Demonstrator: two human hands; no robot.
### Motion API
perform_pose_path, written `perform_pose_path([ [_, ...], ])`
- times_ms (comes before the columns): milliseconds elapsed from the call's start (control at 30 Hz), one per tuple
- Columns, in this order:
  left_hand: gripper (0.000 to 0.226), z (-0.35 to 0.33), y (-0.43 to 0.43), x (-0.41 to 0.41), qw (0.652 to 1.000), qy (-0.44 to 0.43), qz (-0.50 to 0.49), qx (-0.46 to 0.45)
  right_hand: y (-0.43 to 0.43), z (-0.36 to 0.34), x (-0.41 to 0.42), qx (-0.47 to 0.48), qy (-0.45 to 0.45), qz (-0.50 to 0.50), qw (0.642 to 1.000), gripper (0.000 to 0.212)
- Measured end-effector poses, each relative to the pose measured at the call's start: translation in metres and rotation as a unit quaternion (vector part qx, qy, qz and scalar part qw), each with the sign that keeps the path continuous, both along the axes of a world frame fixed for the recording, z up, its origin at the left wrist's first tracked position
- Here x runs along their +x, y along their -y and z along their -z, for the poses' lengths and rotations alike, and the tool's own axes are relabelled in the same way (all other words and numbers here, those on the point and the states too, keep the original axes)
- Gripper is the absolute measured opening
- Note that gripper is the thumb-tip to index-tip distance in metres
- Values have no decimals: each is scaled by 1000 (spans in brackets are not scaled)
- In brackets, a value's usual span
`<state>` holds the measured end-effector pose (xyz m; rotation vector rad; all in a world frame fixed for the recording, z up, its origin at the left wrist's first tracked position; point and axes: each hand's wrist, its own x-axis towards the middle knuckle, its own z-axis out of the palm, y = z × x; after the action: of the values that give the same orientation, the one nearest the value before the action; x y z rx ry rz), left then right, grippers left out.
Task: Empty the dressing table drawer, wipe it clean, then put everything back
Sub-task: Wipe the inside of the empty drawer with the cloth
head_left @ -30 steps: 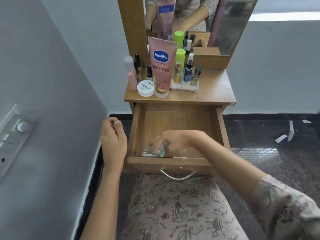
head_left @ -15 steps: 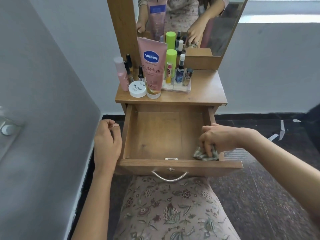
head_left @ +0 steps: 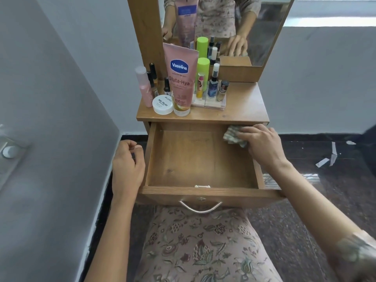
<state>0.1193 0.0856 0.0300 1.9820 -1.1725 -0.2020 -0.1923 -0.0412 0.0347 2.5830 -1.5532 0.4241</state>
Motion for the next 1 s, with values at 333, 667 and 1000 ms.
perform_pose_path([
  [333,21,1,-1,0,999,3,6,39,11,-13,2,126,-8,68,990,55],
  [667,16,0,-2,-2,999,-15,-2,40,-63,-49,-13,314,-26,144,938,49],
  [1000,19,2,-1,-3,996,22,25,86,-65,-81,25,384,-131,81,911,39],
])
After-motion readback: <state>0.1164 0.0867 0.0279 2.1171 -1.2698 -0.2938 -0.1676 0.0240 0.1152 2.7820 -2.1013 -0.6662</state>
